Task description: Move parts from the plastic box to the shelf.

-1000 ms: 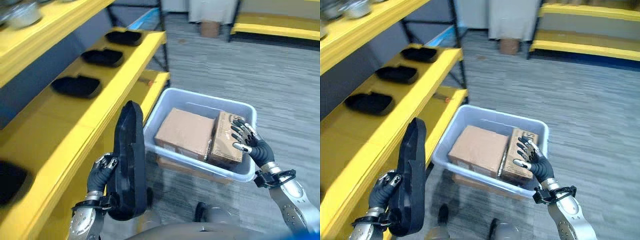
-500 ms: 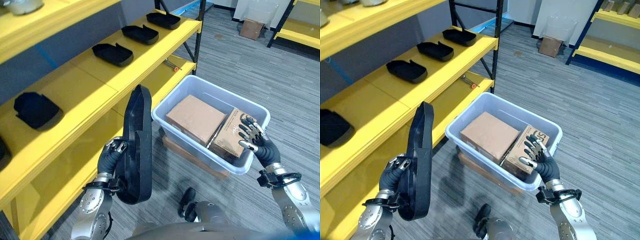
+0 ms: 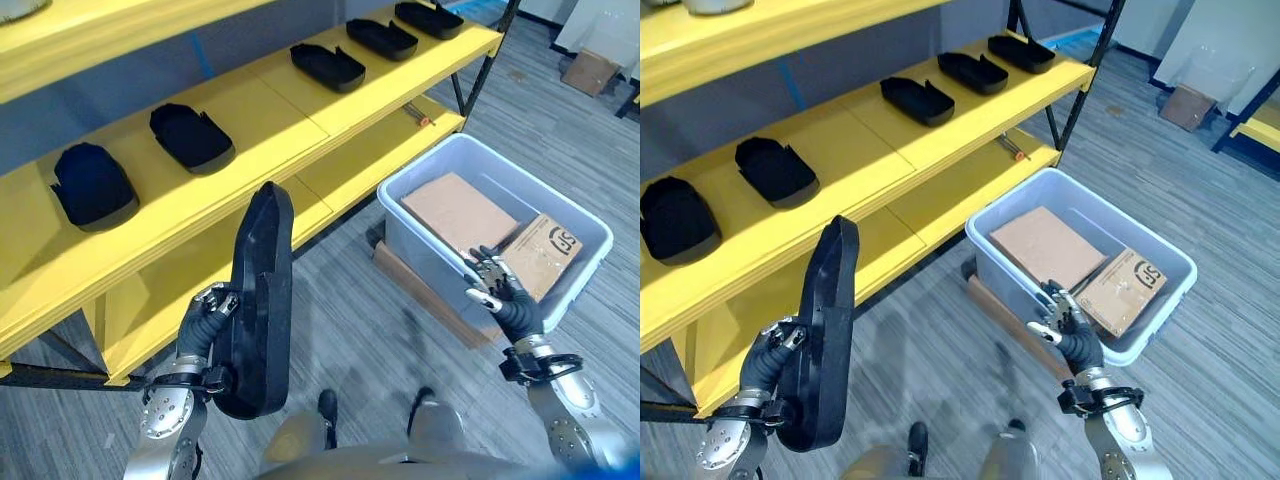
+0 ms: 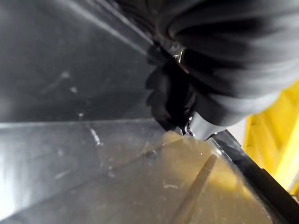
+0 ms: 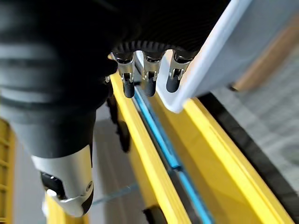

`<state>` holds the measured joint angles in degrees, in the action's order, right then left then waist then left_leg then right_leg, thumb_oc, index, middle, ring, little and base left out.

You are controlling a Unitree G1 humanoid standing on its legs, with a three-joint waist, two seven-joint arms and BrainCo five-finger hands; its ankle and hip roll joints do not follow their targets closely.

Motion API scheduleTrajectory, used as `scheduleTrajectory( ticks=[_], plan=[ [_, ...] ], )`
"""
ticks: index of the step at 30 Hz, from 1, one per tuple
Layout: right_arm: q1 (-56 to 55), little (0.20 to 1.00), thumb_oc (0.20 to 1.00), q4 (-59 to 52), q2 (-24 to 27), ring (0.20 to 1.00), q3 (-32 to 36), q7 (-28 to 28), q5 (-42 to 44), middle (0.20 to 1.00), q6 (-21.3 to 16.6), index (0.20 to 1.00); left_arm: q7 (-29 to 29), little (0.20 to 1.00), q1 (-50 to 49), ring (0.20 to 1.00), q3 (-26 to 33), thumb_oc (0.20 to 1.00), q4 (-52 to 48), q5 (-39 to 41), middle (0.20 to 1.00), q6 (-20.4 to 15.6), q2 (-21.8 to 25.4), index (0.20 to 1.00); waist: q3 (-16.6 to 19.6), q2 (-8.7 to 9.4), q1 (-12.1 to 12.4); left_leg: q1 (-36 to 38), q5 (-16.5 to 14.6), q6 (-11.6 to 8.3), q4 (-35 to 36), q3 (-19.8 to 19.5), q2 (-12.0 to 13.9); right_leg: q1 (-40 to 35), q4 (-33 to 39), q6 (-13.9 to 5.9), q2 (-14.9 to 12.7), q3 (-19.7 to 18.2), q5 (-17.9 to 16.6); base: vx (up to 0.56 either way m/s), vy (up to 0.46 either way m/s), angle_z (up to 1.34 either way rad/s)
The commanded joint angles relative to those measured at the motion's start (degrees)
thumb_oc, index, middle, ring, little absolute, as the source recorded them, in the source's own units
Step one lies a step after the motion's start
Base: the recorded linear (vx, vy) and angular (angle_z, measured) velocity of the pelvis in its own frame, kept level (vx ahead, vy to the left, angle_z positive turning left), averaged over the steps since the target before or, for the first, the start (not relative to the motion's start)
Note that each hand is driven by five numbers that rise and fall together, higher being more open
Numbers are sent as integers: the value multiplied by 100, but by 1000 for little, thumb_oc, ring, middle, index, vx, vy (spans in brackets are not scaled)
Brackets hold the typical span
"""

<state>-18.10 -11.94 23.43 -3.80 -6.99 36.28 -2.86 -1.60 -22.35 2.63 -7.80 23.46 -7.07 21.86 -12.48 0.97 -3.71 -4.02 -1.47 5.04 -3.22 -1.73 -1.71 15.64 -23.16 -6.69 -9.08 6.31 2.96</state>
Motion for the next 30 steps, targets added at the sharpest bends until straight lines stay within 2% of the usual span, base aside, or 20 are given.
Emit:
scheduleTrajectory(
  ticks=[1,3,4,8,13,15,16,17,18,19,20,21,24,25,26,27,29,30],
  plan=[
    [218,1000,1000,-102,145,1000,158,-129,28,1000,-316,1000,164,200,84,200,232,200,-608,-167,200,-388,200,200,230,168,-119,582,239,-301,810,-196,-55,-737,852,185,868,514,-65,18,65,19],
    [233,1000,1000,-59,130,1000,130,-159,70,1000,-329,1000,164,200,103,200,223,200,-560,-161,200,-394,213,200,370,296,-115,526,273,-325,820,-215,-98,-855,1163,228,1173,305,-13,26,-6,74],
    [249,1000,1000,-31,141,1000,61,-175,83,1000,-333,1000,147,200,123,200,223,200,-512,-127,200,-420,193,200,468,421,-95,468,278,-342,809,-246,-156,-984,1662,298,1385,-64,-2,28,-34,59],
    [218,1000,1000,-46,186,1000,-5,-193,112,1000,-300,1000,131,200,34,200,252,200,-551,-119,200,-475,72,200,542,489,43,532,231,-316,786,-189,-186,-1305,2091,285,1313,-284,-178,37,-33,-1],
    [130,1000,1000,-84,205,1000,7,-300,197,1000,-187,1000,162,200,-231,200,366,200,-649,-39,200,-433,-66,200,672,459,141,663,124,-297,715,-147,-177,-1583,2321,347,1261,-152,-143,36,-66,-5],
    [127,1000,1000,-76,378,1000,95,-276,194,1000,-187,1000,188,200,-206,200,344,200,-666,-9,200,-410,-95,200,408,436,200,270,-126,-369,-212,-168,-361,-1524,2211,424,1135,6,-89,-112,-28,8],
    [158,1000,1000,-60,428,1000,126,-262,159,1000,-197,1000,195,200,-143,200,297,200,-653,5,200,-411,-108,200,334,413,187,125,-200,-426,-459,-142,-414,-1471,2132,439,1089,91,-68,-248,71,82],
    [266,1000,1000,-50,483,1000,169,-191,112,1000,-235,1000,212,200,5,200,225,200,-606,66,200,-416,-122,200,212,413,109,81,-473,-471,-841,396,-86,-1328,1898,440,868,330,-50,-169,70,117],
    [270,1000,1000,-48,483,1000,167,-190,112,1000,-236,1000,212,200,6,200,227,200,-606,67,200,-416,-122,200,206,408,112,75,-494,-473,-868,399,-78,-1330,1889,440,875,328,-42,-136,81,148],
    [282,1000,1000,-45,471,1000,154,-188,117,1000,-228,1000,201,200,11,200,249,200,-613,91,200,-418,-133,200,209,428,106,111,-544,-472,-914,486,124,-1319,1853,425,804,364,-31,-37,122,87],
    [260,1000,1000,-3,418,1000,162,-150,180,1000,-223,1000,137,200,26,200,270,200,-632,136,200,-420,-177,200,285,454,76,231,-222,-531,-750,531,882,-1278,1764,399,605,482,42,-34,115,57],
    [258,1000,1000,-1,420,1000,161,-151,181,1000,-225,1000,136,200,22,200,269,200,-635,136,200,-418,-179,200,288,449,65,242,-210,-542,-723,518,888,-1278,1755,405,610,496,53,-21,137,45],
    [229,1000,1000,63,403,1000,239,-1,168,1000,-291,1000,13,200,122,200,220,200,-662,164,200,-404,-184,200,345,289,-31,245,773,-870,-64,477,1889,-1106,1436,336,362,746,206,11,183,57],
    [220,1000,1000,75,405,1000,284,41,153,1000,-303,1000,-8,200,171,200,214,200,-656,185,200,-394,-172,200,325,234,-47,235,1046,-958,111,434,2078,-1044,1278,322,287,783,251,22,279,56],
    [203,1000,1000,76,409,1000,331,76,142,1000,-334,1000,-33,200,224,200,201,200,-638,183,200,-405,-153,200,305,156,-76,265,1233,-1075,323,503,2203,-1000,1129,269,207,849,292,12,260,71],
    [168,1000,1000,65,395,1000,365,79,120,1000,-317,1000,-7,200,235,200,211,200,-637,204,200,-405,-159,200,310,79,-92,440,1079,-1136,540,612,2178,-987,1032,213,155,938,338,42,241,74],
    [168,1000,1000,49,367,1000,359,42,93,1000,-314,1000,21,200,170,200,255,200,-675,172,200,-417,-147,200,334,-39,-90,566,986,-1255,754,598,2148,-981,946,191,129,901,325,53,239,47],
    [159,1000,1000,37,325,1000,358,32,78,1000,-322,1000,37,200,162,200,261,200,-700,143,200,-426,-144,200,334,-79,-68,560,920,-1265,748,623,2050,-1023,946,140,16,982,287,57,261,23]
  ],
)
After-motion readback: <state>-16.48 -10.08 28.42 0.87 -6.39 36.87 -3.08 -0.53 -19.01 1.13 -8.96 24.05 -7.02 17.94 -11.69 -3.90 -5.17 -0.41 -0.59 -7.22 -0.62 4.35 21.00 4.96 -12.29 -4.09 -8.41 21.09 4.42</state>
